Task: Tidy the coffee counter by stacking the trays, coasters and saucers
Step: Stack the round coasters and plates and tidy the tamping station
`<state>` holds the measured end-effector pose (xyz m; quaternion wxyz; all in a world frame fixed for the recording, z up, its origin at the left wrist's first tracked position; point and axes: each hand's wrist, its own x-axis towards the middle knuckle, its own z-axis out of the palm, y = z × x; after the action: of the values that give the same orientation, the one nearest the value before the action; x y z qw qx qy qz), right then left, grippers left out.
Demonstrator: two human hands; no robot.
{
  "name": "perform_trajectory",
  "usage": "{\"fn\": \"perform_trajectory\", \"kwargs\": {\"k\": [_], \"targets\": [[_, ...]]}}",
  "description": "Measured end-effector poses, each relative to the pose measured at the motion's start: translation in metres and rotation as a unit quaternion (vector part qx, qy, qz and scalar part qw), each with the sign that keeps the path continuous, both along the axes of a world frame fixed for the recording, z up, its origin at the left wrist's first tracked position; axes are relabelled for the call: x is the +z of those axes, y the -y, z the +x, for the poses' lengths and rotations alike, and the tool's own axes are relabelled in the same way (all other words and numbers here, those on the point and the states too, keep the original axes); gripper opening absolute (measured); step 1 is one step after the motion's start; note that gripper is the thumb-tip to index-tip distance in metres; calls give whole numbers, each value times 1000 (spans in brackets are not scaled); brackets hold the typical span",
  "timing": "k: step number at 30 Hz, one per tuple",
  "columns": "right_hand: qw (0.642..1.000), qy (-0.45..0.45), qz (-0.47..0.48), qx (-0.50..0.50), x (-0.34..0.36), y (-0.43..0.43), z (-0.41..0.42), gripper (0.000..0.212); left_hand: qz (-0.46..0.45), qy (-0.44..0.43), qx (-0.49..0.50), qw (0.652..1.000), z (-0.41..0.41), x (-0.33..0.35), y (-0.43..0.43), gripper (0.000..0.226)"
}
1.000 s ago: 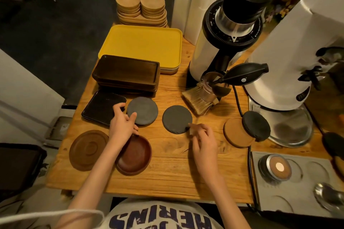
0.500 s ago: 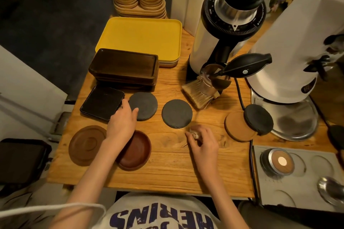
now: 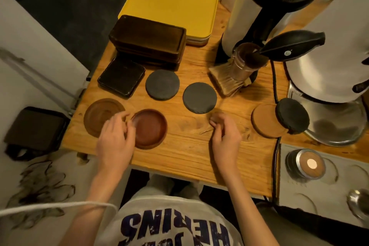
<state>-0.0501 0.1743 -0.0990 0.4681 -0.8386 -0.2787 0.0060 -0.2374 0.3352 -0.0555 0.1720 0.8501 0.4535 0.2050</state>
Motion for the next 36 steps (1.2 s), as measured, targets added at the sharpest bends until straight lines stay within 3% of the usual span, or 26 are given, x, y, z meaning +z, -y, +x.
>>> {"fn": "perform_trajectory", "kwargs": {"k": [9, 19, 26, 31, 36], "targets": [[994, -43, 0, 105, 7, 10, -2, 18, -68, 55, 195, 977, -90, -25, 69, 20], [958, -110, 20, 264, 52, -44, -91, 19, -140, 139, 285, 938, -165, -44, 57, 17], [893, -202, -40, 400, 46, -111, -205, 18, -308, 219, 349, 858, -274, -78, 18, 17], [850, -276, -115, 434, 19, -172, -314, 15, -375, 222, 393, 810, -378, -97, -19, 17], [819, -330, -150, 444, 3, -224, -390, 26, -390, 241, 439, 773, -448, -103, -61, 18]]}}
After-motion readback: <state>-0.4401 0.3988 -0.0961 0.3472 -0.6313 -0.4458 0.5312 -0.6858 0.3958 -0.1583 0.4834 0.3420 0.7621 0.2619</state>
